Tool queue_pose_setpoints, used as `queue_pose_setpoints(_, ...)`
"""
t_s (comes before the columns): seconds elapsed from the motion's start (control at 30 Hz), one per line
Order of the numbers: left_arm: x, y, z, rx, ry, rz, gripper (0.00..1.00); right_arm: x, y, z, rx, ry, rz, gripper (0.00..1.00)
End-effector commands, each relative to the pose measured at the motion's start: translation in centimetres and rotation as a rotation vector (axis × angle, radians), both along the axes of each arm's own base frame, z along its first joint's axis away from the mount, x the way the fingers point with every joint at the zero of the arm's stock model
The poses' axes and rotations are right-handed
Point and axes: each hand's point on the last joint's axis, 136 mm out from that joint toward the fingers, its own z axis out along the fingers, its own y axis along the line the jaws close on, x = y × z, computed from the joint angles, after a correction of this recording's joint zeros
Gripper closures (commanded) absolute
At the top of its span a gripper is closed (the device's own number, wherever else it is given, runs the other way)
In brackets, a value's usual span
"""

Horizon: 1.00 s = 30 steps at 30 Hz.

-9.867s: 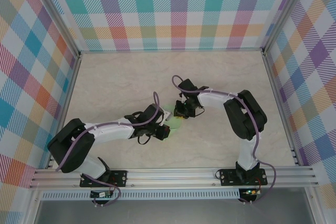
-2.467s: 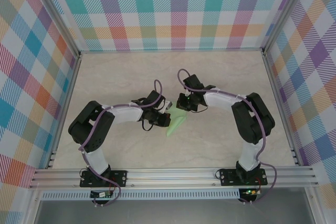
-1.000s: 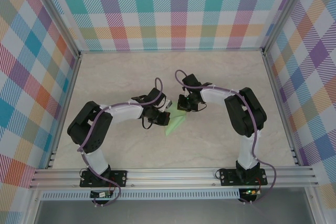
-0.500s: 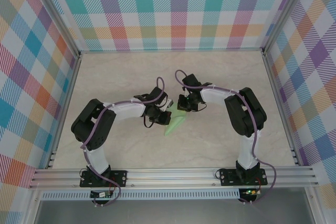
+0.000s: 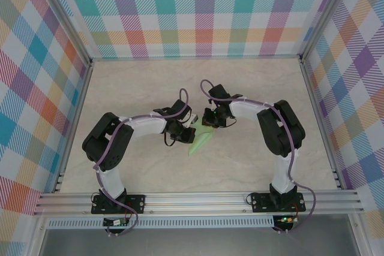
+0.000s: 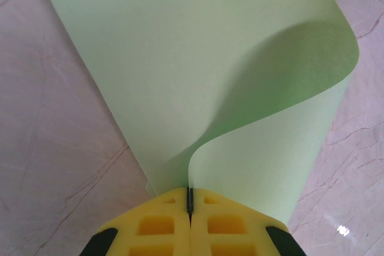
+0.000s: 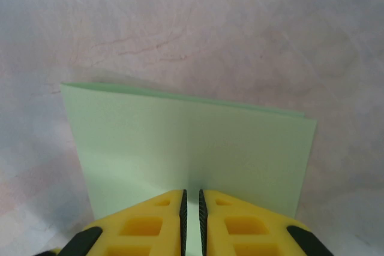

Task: Fold a paper plane with a square sheet of paper (pick it up from the middle)
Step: Third fold the triangle at the center of the table.

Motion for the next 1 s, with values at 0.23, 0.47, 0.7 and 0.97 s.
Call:
queue_pose_setpoints(0.23, -1.0, 0.3, -1.6, 0.006, 0.053, -0.016, 1.00, -2.6, -4.1, 6.9, 0.130, -0.118, -0.176, 0.83)
queue_pose_setpoints(0.47, -1.0, 0.3, -1.9, 0.012, 0.057, -0.024, 1.00, -9.0, 0.7, 6.2, 0.367, -0.120, -0.138, 0.92)
queue_pose_setpoints(0.7, -1.0, 0.3, -1.9, 0.015, 0.055, -0.030, 1.00, -12.4, 7.0, 4.0, 0.421, -0.081, -0.066, 0.94)
queue_pose_setpoints(0.97, -1.0, 0.3, -2.0, 0.015, 0.057, -0.034, 1.00, -12.3, 5.9, 2.3, 0.356, -0.092, -0.107, 0.94)
